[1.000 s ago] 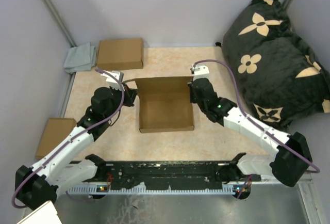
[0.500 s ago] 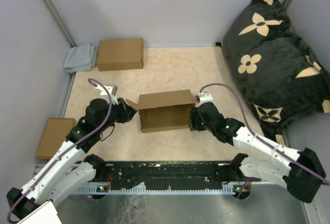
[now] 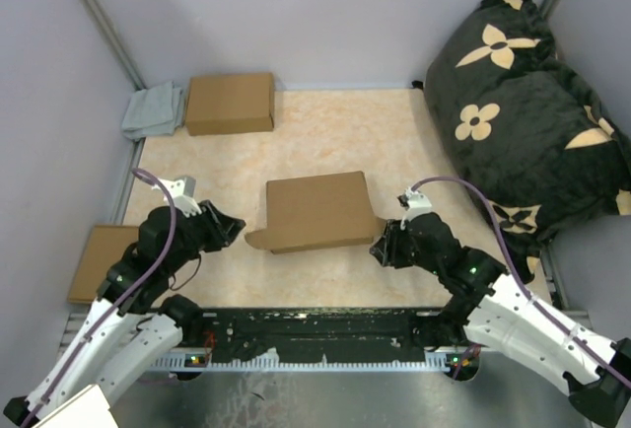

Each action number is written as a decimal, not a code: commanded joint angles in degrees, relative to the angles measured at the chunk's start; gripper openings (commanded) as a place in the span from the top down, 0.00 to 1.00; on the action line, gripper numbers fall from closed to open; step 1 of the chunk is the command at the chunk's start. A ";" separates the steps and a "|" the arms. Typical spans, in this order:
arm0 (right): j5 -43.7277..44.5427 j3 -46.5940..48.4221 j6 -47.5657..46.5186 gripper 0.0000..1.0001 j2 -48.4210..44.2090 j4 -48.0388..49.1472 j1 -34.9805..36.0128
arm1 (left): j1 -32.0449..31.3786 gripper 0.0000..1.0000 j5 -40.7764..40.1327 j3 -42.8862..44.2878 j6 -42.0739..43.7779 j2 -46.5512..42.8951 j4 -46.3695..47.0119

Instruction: Fold the paper box

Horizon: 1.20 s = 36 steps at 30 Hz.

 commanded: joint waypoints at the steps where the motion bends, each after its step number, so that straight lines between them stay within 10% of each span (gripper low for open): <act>1: -7.34 3.56 -0.89 0.68 -1.68 0.68 0.52 | -0.24 0.61 -5.27 4.83 0.43 0.11 -2.95; 7: -8.76 5.07 -2.09 0.71 -3.13 4.20 0.56 | -0.29 0.59 -6.32 4.61 3.72 2.39 -1.82; 16: 14.72 14.67 -8.02 0.17 15.65 6.66 -0.46 | -0.28 0.54 -3.38 0.11 4.41 18.16 9.13; 36: -1.48 19.74 -13.76 0.23 49.96 15.20 -10.38 | -0.32 0.52 3.27 -2.38 6.94 45.71 23.65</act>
